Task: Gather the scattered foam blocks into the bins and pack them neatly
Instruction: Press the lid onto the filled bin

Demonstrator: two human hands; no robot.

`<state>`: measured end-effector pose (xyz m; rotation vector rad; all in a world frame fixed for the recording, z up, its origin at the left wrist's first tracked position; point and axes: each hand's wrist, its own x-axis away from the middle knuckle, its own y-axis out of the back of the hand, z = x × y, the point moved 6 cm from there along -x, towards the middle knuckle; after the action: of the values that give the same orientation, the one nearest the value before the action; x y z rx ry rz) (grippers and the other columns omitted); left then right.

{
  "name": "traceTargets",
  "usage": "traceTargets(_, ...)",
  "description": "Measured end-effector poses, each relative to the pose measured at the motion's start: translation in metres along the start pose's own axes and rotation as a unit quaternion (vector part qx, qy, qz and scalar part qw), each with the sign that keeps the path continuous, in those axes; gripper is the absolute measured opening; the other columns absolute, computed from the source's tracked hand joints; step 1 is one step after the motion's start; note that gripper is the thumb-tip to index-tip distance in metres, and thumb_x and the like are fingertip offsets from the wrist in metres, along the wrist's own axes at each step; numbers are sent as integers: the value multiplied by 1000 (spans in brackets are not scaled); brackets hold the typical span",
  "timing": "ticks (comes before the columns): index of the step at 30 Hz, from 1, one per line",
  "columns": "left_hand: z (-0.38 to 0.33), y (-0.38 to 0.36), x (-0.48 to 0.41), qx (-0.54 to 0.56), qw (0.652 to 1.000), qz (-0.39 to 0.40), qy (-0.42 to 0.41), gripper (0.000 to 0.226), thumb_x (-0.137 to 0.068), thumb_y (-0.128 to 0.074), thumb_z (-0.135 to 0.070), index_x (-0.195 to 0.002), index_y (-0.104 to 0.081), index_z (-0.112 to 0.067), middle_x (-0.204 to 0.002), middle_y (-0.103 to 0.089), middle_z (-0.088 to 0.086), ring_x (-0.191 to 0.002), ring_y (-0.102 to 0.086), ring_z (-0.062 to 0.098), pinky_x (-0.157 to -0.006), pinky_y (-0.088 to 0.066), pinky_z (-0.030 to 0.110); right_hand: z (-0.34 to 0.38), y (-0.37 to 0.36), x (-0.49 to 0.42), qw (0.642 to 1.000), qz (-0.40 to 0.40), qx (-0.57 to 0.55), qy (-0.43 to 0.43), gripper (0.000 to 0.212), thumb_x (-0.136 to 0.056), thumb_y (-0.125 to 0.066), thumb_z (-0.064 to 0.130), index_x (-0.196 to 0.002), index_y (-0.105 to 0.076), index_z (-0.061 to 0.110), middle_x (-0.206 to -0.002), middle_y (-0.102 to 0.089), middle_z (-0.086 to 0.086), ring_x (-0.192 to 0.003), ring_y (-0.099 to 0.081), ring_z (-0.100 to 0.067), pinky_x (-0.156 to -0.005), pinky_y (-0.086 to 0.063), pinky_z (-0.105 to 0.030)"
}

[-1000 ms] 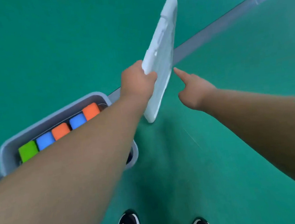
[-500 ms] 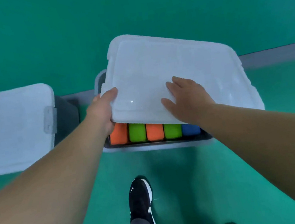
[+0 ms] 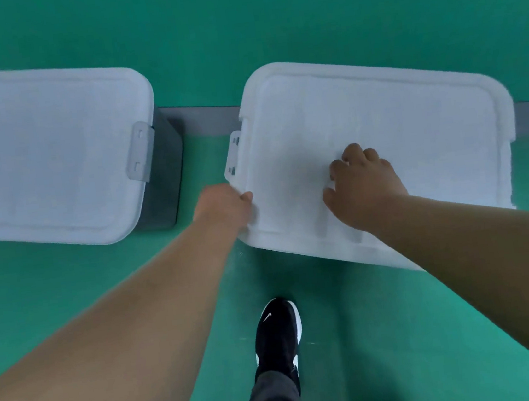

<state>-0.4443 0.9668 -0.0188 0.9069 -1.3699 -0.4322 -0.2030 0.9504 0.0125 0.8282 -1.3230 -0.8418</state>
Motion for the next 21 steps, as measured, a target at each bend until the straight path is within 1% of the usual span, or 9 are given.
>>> traceTargets(1,1,-1,-2,17,1000,6,-10,47,-106,-46,-50,-118,-65,-8,-106,-63,9,-91,-58,27,-76,-45,35,2,3,-7,1000,-2,-1,1,49,-98,-45,49,-136,-51,18,-142,-36,-10,-122,-44,-33,-101,-40,-44)
traceTargets(3,4,2,-5,42,999,21,-24,45,-104,-51,-50,-115,-64,-8,-104,-64,7,-90,-58,27,-75,-44,33,9,8,-23,1000,2,15,14,62,-95,-48,59,-144,-43,21,-155,-25,-11,-131,-40,-36,-109,-37,-48)
traceTargets(5,7,5,-12,62,997,39,-35,47,-100,-59,-50,-120,-62,-8,-112,-63,8,-97,-61,28,-76,-45,33,17,9,-41,999,21,37,26,81,-87,-51,74,-153,-27,34,-165,-9,-6,-142,-30,-41,-116,-28,-59)
traceTargets(7,9,11,-23,115,992,36,-29,56,-90,-71,-47,-129,-57,-9,-123,-59,8,-96,-61,26,-72,-44,32,26,4,-56,997,66,39,20,102,-75,-57,86,-156,-8,47,-168,6,2,-151,-13,-44,-116,-20,-70)
traceTargets(10,3,26,-36,202,979,24,-26,79,-86,-74,-48,-147,-41,-11,-135,-49,5,-99,-52,23,-71,-41,31,37,-8,-65,993,114,15,-6,121,-69,-69,82,-156,9,51,-166,25,6,-153,8,-48,-112,-24,-75)
traceTargets(12,-2,31,-46,256,966,38,-17,87,-86,-73,-55,-151,-36,-11,-125,-48,1,-100,-50,23,-76,-39,32,38,-14,-64,993,119,11,-20,123,-73,-70,78,-156,17,51,-163,34,7,-153,16,-47,-113,-24,-75)
traceTargets(17,-9,44,-68,293,955,47,-15,72,-81,-79,-56,-132,-49,-14,-116,-57,-2,-87,-58,16,-67,-41,32,37,-20,-64,992,127,2,-17,122,-78,-67,77,-153,26,51,-161,41,6,-152,22,-45,-115,-18,-75)
traceTargets(19,-9,51,-74,268,963,35,-24,64,-79,-83,-55,-117,-52,-14,-111,-58,-2,-92,-59,20,-75,-43,33,38,-20,-65,992,128,7,-13,123,-77,-66,78,-152,27,51,-160,42,7,-152,23,-45,-116,-18,-75)
traceTargets(21,-19,54,-78,207,977,26,-54,51,-82,-81,-53,-101,-59,-11,-98,-63,-1,-89,-64,22,-68,-45,31,38,-20,-65,992,126,6,-14,122,-78,-65,77,-152,27,50,-160,42,7,-153,23,-44,-116,-18,-74)
